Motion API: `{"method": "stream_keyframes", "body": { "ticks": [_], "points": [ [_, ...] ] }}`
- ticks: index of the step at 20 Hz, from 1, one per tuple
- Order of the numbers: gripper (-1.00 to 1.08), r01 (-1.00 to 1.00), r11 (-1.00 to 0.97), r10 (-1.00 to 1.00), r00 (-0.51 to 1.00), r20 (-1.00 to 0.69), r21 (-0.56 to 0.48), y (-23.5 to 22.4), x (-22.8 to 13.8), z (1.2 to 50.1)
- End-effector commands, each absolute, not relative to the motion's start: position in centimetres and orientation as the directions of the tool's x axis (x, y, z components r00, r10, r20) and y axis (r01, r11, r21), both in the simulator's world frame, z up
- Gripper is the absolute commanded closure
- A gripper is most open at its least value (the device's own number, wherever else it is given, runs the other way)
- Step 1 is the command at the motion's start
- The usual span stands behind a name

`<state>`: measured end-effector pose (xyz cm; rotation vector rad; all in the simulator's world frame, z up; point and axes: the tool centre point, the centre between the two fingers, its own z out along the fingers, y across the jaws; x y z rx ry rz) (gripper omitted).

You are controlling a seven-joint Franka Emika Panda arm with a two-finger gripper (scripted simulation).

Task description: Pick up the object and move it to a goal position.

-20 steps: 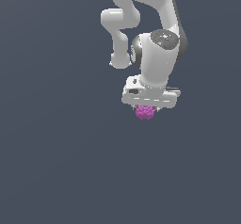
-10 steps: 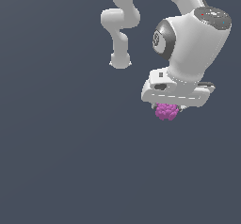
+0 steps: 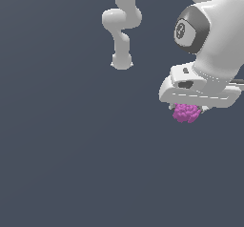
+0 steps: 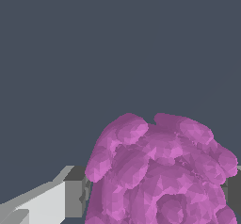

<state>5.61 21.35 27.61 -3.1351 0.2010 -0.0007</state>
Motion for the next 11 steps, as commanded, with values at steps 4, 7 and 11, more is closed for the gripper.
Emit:
{"method": "stream_keyframes", "body": {
  "ticks": [4,7,11],
  "points": [
    [1.08,-0.129,-0.992,-0.129,0.992,0.000,0.000,22.43,6.31,28.51],
    [1.08,-0.129,-0.992,-0.129,0.992,0.000,0.000,22.73,6.51,28.74],
    [1.08,-0.129,-0.992,-0.129,0.992,0.000,0.000,22.87,6.60,28.86]
  ]
}}
